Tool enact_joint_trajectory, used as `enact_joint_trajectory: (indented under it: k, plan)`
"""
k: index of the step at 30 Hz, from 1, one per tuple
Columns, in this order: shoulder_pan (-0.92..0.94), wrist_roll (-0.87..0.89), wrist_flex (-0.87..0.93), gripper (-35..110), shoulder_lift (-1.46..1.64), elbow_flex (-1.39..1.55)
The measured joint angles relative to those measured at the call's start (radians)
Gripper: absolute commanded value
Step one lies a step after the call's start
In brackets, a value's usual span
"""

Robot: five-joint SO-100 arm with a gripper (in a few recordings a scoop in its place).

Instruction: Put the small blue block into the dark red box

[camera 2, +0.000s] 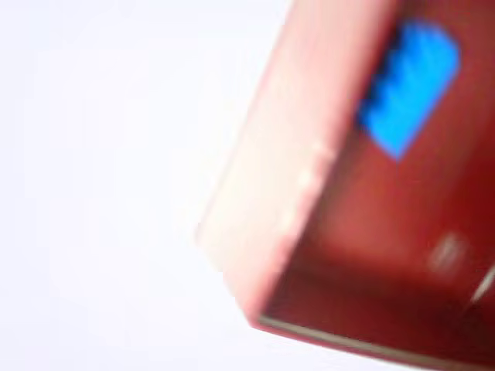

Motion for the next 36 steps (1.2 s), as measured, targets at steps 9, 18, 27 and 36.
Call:
enact_joint_trajectory:
  k: [9,18,27,36]
  plan:
    - [-0.505,-0.181,-0.124,0,0.818,0.583]
    - [-0.923,-0.387,-0.124,0,1.032,0.904]
    - [-1.055,-0.468,-0.138,0,1.186,1.123]
    - [-1.039,-0.463,-0.166,0,1.193,1.183]
